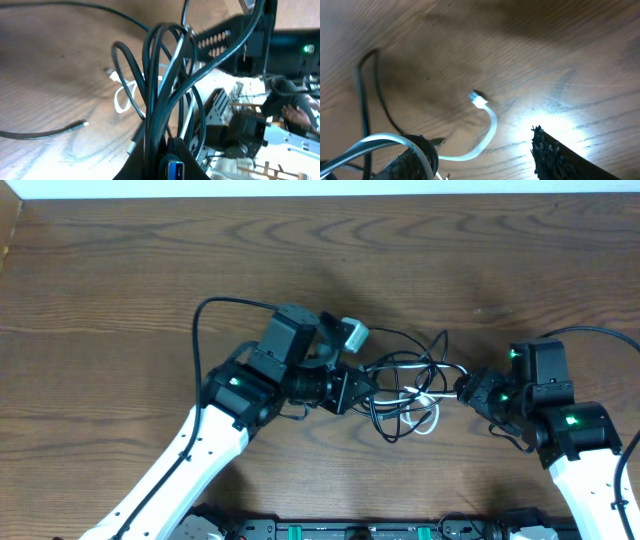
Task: Untangle cables
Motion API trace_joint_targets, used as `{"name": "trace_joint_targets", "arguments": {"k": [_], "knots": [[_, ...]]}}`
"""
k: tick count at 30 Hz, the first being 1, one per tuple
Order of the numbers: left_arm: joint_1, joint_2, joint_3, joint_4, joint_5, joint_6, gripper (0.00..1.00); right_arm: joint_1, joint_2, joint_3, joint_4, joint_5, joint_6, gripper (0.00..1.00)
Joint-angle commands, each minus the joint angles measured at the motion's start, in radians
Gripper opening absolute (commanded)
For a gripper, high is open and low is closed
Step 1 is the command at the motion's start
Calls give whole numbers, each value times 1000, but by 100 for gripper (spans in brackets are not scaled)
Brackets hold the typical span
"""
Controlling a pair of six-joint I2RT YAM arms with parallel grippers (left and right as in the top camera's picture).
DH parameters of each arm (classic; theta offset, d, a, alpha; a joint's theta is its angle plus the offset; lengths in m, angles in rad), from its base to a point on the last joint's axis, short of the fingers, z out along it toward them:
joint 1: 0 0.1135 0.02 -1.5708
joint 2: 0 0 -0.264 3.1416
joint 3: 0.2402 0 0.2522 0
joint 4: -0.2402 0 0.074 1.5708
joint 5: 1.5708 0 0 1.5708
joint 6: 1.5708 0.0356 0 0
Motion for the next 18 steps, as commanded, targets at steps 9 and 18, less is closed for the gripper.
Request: {"name": "trace_joint_targets", "arguments": {"k": [9, 18], "knots": [[211, -43, 10, -25, -174, 28, 8, -103, 18, -35, -12, 402, -18, 64], [233, -43, 10, -21, -315, 19, 9, -103, 18, -35, 37, 216, -53, 67]]}}
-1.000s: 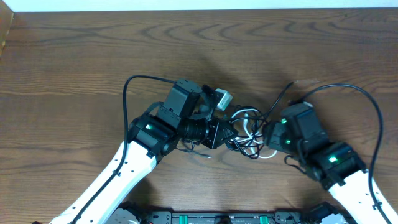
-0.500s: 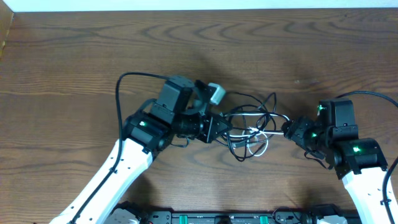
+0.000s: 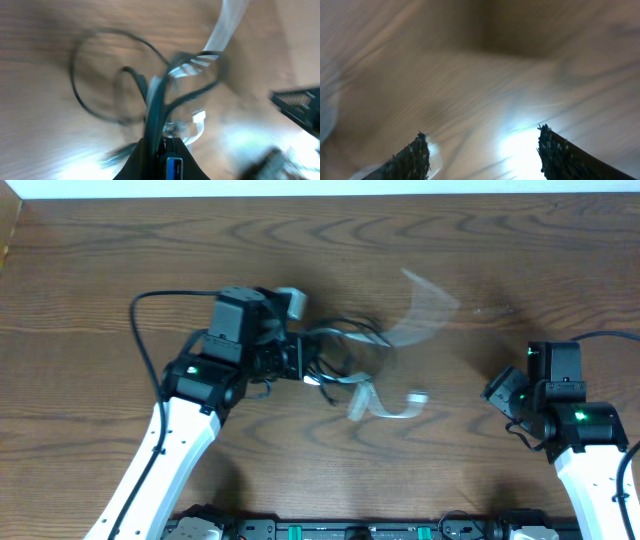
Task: Untangle cables
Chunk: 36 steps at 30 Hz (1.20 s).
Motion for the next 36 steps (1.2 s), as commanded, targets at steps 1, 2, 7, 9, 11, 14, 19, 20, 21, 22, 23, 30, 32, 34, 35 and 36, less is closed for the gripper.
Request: {"name": "trace_joint_targets", "arguments": {"k": [1, 2, 7, 9, 11, 14, 19, 20, 21, 22, 23, 30, 32, 34, 35, 36], "knots": [[3, -24, 10, 4, -108, 0, 8, -3, 2, -7, 48, -23, -55, 66], [2, -24, 10, 4, -108, -8, 8, -3, 2, -7, 83, -102, -98, 68], [0, -23, 10, 4, -35, -9, 8, -2, 2, -7, 189, -267, -192, 74], [0, -23, 10, 4, 17, -6, 8, -1, 2, -7, 191, -269, -201, 75], [0, -23, 10, 4, 105, 45, 8, -1, 2, -7, 187, -291, -220, 76], [0, -23, 10, 4, 220, 119, 8, -1, 2, -7, 189, -408, -298, 76], [0, -23, 10, 5, 282, 175, 8, -1, 2, -7, 195, -735, -540, 66], [0, -23, 10, 4, 282, 175, 8, -1, 2, -7, 195, -774, -569, 66], [0, -23, 10, 4, 283, 174, 8, -1, 2, -7, 195, -818, -602, 64], [0, -23, 10, 5, 283, 172, 8, -1, 2, -7, 195, -855, -628, 63], [0, -23, 10, 5, 283, 159, 8, -1, 2, -7, 195, -883, -646, 63], [0, -23, 10, 79, 283, -75, 8, 3, 2, -7, 190, -946, -676, 71], [0, -23, 10, 115, 282, -165, 8, 16, 2, -7, 189, -975, -676, 77], [0, -23, 10, 139, 283, -234, 8, 31, 2, -7, 190, -972, -676, 83], [0, -23, 10, 147, 283, -262, 8, 39, 2, -7, 191, -969, -676, 85], [0, -23, 10, 151, 285, -286, 8, 46, 2, -7, 195, -965, -676, 88]]}}
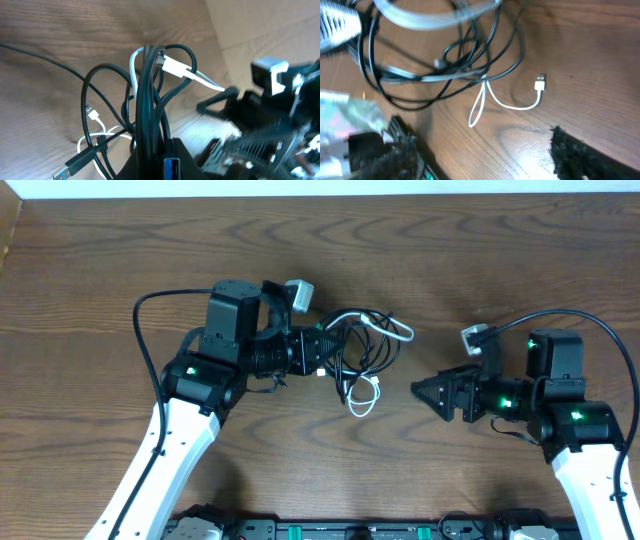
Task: Untangle cables
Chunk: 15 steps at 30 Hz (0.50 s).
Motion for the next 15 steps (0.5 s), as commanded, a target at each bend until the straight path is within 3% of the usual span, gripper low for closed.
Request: {"name": "trace_joint_targets", "arguments": {"k": [1, 3, 9, 15], "knots": [[-2, -20, 10, 29, 44, -169, 8, 32, -1, -1, 11, -33, -20, 92], [-2, -20, 10, 45, 104, -169, 8, 46, 0, -1, 26, 4, -13, 99], [-2, -20, 10, 78, 257, -168, 8, 88, 3, -1, 126, 218, 134, 99], [-2, -20, 10, 79, 334, -168, 8, 130, 36, -1, 241, 244, 256, 99]]}}
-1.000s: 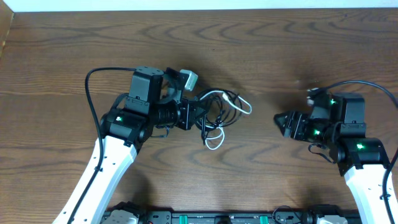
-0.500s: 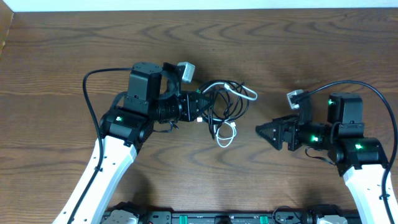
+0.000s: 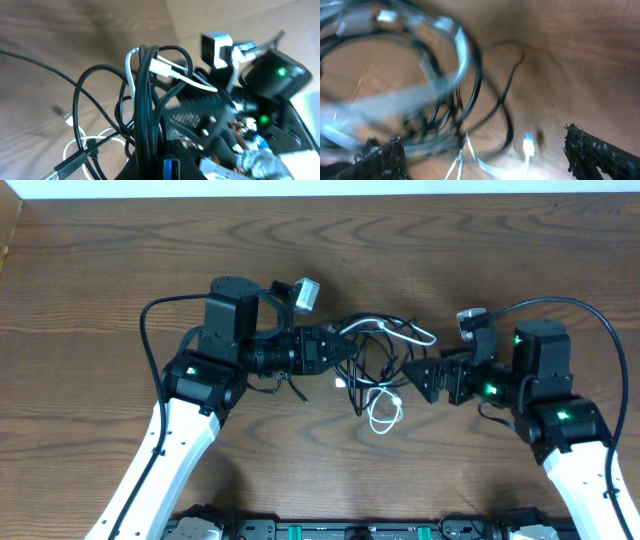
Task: Untangle cables
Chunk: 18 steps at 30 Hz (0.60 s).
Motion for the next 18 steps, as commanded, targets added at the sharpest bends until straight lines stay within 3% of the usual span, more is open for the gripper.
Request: {"name": "trace_joint_targets", "arguments": {"k": [1, 8, 9, 10, 12, 15, 18], "knots": [[-2, -20, 10, 7, 105, -11, 8, 41, 33, -1, 43, 47, 101, 99], [-2, -20, 10, 26, 105, -11, 8, 153, 114, -1, 65, 68, 100, 99], [-2, -20, 10, 30, 106, -11, 8, 162, 126, -1, 65, 91, 100, 96], [-2, -20, 10, 32, 106, -11, 8, 171, 138, -1, 65, 128, 101, 85], [-2, -20, 10, 32, 106, -11, 8, 177, 159, -1, 65, 194, 107, 45], [-2, -20, 10, 46, 157, -3, 8, 175, 178, -1, 65, 275, 164, 1], [-2, -20, 10, 58, 188, 26, 8, 168, 177, -1, 65, 295, 175, 1]]}}
